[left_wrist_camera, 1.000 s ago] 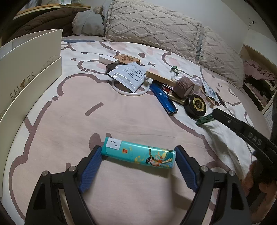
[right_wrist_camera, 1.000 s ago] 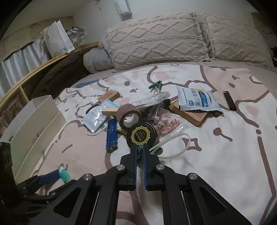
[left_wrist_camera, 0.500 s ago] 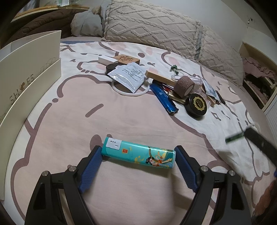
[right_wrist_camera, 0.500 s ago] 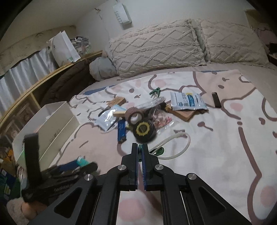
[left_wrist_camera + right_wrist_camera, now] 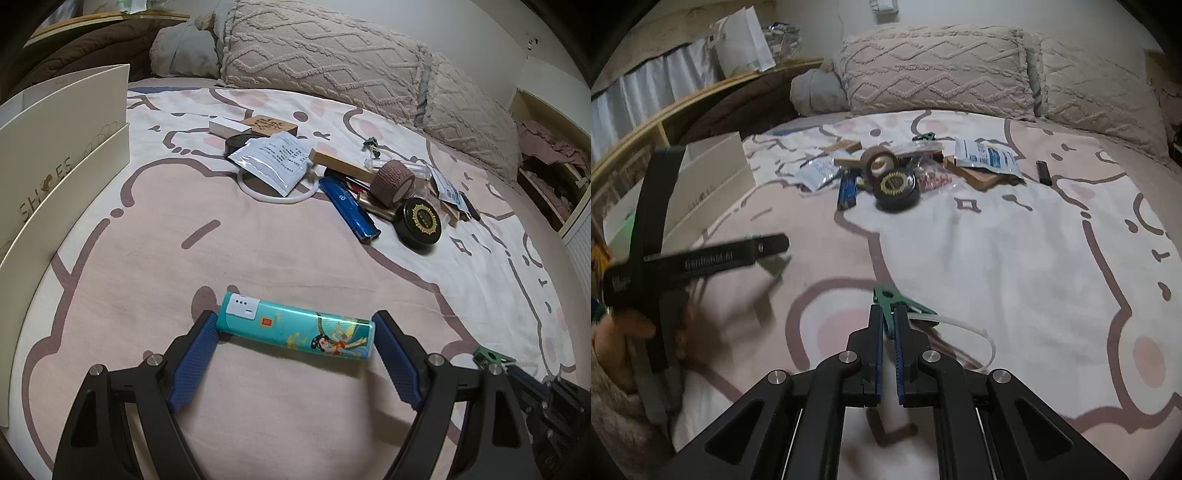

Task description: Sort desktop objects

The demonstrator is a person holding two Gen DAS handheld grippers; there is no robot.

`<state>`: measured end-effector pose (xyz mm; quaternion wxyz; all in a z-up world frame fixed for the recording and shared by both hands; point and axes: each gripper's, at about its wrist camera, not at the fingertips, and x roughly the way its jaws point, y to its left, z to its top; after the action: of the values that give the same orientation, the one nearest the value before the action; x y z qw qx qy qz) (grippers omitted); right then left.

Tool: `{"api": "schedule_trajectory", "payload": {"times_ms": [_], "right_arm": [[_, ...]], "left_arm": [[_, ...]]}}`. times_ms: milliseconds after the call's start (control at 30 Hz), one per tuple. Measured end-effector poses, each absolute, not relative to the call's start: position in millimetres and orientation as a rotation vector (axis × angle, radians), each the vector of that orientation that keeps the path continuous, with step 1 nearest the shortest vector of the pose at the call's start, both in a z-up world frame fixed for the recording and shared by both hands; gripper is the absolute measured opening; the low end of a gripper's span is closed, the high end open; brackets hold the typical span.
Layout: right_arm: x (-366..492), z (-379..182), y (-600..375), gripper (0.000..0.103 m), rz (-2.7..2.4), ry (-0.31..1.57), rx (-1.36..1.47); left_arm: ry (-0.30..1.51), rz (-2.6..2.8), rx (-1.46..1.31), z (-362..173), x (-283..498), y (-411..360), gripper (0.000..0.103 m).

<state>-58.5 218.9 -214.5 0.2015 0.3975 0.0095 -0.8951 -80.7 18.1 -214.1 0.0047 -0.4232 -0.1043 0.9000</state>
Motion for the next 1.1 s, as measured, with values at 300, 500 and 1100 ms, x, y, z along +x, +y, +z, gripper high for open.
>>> {"api": "schedule_trajectory", "payload": {"times_ms": [300,500,1100], "right_arm": [[-41,-212,221,0.005,-2.538,0.082,1.065],[-29,-209,222,0.059,-2.561,0.081,1.029],[-36,-223,212,0.066,-2.479,-0.008,1.094]], "left_arm": [[-0.299,2.824,-1.329,-216,-79,20,0.084],[-0.292,2.823,-1.332,-217,-80,20,0.084],[-0.286,2.821,-1.332,-218,-80,20,0.084]]}}
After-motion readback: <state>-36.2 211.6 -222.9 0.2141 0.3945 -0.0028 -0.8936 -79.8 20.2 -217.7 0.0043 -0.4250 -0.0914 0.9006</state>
